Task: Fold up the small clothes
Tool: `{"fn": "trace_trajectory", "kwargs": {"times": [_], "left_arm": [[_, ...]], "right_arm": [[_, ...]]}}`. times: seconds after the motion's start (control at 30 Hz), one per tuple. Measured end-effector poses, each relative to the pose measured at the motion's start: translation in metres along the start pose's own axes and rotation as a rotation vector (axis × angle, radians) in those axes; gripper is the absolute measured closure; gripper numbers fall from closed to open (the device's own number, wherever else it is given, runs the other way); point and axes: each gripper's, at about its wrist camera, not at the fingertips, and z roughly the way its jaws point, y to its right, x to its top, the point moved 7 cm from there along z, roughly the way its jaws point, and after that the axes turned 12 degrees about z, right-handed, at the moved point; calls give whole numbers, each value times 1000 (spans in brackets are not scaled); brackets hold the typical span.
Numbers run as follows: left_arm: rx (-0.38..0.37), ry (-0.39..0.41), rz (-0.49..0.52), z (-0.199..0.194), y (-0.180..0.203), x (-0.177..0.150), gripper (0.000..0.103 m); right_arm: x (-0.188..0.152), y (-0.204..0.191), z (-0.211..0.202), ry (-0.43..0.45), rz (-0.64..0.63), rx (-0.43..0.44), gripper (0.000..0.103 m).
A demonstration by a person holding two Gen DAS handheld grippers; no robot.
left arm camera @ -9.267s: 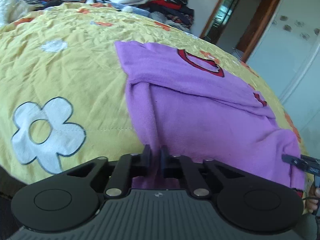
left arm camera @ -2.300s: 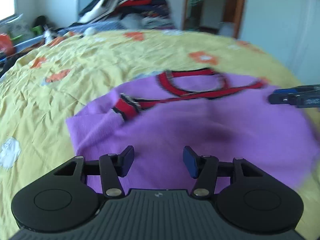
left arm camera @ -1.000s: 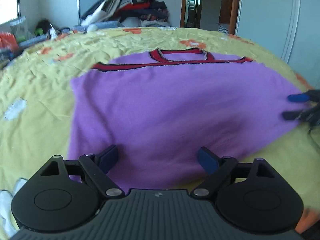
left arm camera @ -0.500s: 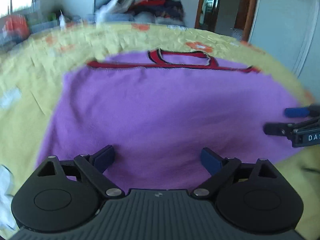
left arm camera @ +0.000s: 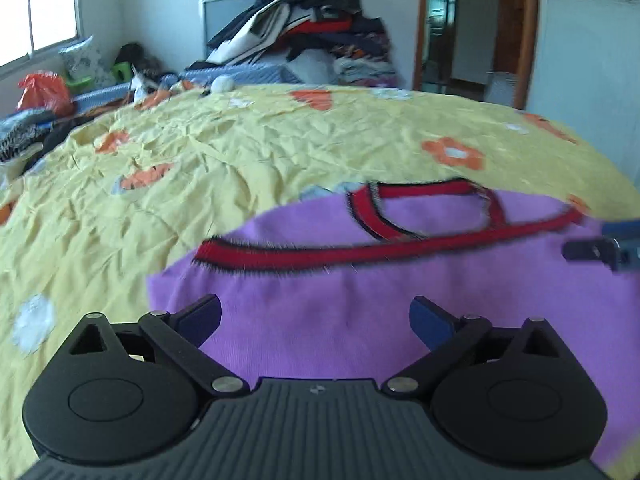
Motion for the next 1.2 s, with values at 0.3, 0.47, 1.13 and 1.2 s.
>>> {"fn": "trace_trajectory", "kwargs": {"times": [0.3, 0.47, 1.13, 1.2], "left_arm": [[43, -19, -67, 35, -11, -10, 0], [47, -19, -69, 36, -10, -9, 0], [43, -30, -79, 6, -10, -20, 0], [24, -33, -76, 3, -9, -33, 0]], "right_arm": [[-5, 26, 17, 14, 4, -55, 0], [-3, 35, 15, 27, 18, -59, 0], [-34, 44, -30, 56, 57, -54, 0], [-49, 50, -32, 92, 19, -60, 0]]}}
